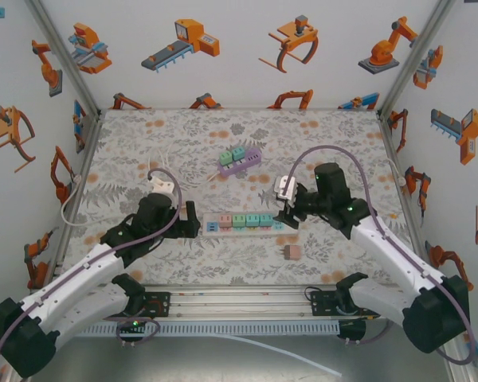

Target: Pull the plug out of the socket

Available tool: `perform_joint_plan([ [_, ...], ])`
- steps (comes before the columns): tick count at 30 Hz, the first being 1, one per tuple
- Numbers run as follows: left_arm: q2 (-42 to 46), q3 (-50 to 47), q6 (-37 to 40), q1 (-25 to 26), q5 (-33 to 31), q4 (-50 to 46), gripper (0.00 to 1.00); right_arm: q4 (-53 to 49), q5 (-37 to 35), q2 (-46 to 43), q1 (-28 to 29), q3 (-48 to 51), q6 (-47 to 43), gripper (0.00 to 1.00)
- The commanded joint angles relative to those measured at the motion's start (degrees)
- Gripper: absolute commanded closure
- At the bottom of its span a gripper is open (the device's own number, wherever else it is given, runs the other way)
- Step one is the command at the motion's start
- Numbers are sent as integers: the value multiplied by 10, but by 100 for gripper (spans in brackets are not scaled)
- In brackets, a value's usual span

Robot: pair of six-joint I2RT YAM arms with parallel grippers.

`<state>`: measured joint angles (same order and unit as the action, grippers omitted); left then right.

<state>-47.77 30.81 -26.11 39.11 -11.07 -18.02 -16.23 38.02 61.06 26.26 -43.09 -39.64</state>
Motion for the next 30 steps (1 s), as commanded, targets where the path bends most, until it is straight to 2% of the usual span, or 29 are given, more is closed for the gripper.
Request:
perform_joint_plan([
  [1,-24,6,-9,-7,3,22,3,-23,36,36,9,-27,-48,37],
  [13,-133,16,-6,-17,22,86,3,-28,34,183,32,-76,-79,40],
  [15,-146,16,-7,-17,27,93,0,-41,23,202,39,-84,-90,41],
  [18,-164,16,-11,-18,28,105,7,-53,11,227,50,-93,-101,43],
  [24,-200,20,-17,-18,31,124,13,-82,-5,265,67,-111,-117,59],
  [30,-228,23,-22,-18,34,133,14,-89,-20,268,72,-118,-119,63],
])
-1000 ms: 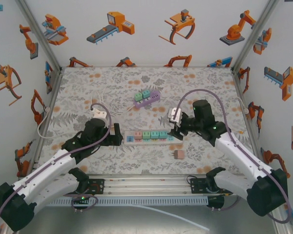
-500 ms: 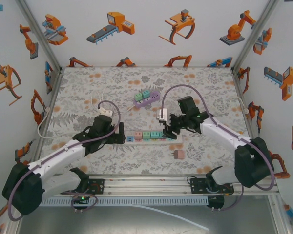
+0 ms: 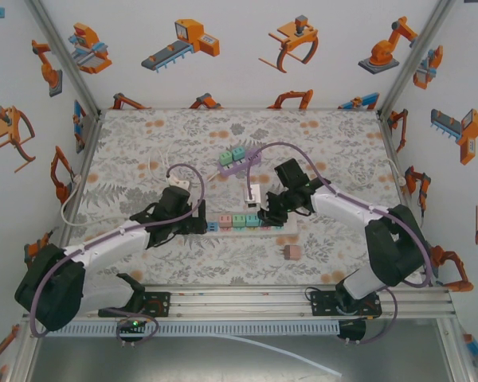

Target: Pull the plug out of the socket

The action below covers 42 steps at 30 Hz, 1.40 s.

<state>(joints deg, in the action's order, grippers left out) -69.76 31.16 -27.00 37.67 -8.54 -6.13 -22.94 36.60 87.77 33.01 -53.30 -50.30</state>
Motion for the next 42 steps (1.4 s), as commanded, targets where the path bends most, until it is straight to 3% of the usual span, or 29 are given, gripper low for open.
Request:
perform_joint_plan([
  [1,-10,20,-13,-4,10,15,14,-22,-8,-1,5,-15,-12,63],
  [16,-50,1,-30,-1,-2,-14,16,-50,-24,-10,13,-36,-12,75],
  [42,-72,5,-39,29,-57,-63,21,-62,-36,-39,13,-53,5,79],
])
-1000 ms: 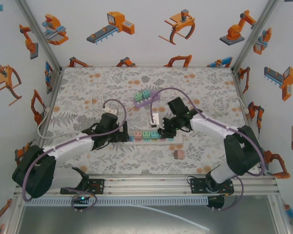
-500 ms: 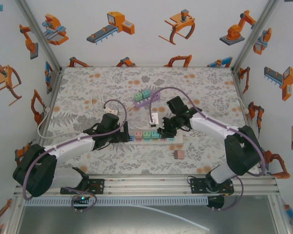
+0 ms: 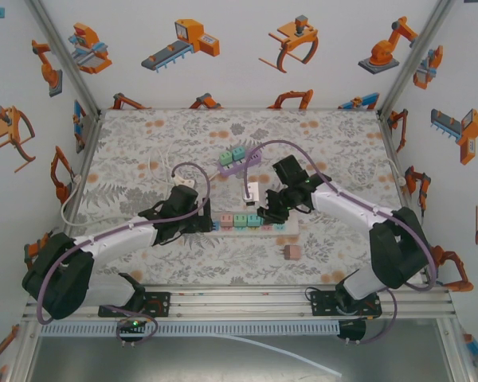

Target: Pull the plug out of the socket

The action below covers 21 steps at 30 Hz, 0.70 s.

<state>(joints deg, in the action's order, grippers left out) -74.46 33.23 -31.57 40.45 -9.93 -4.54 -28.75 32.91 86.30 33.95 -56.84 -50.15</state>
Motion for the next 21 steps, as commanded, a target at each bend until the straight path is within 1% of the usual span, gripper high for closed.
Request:
perform_joint_plan([
  [1,-24,-15,6,2,-42,-79,21,-3,2,-28,3,-18,3,79],
  [7,-6,-8,10,2,-37,-83,21,2,4,-69,3,-13,25,79],
  [10,13,-2,10,2,-33,-87,20,32,3,-108,3,-4,91,79],
  [13,37,9,10,0,-32,-98,20,85,8,-155,3,16,194,80],
  [16,68,17,11,-3,-26,-103,20,157,2,-205,3,53,338,80],
  [21,129,27,23,-7,-13,-115,19,243,-69,-292,3,121,623,80],
])
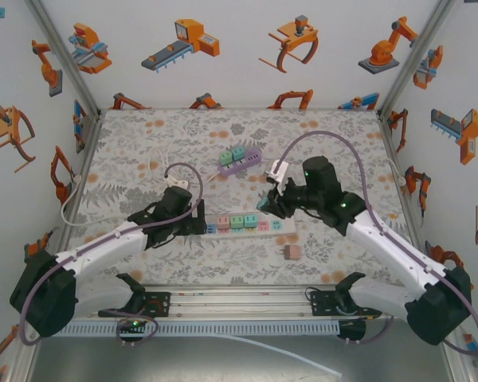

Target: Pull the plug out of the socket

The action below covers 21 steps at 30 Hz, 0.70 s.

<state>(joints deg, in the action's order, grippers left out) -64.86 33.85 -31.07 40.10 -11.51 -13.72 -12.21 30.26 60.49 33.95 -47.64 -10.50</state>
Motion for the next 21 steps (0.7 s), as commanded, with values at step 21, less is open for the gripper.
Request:
perform_joint_plan([
  [21,120,15,161,53,308,97,12,37,-172,-159,15,235,714,79],
])
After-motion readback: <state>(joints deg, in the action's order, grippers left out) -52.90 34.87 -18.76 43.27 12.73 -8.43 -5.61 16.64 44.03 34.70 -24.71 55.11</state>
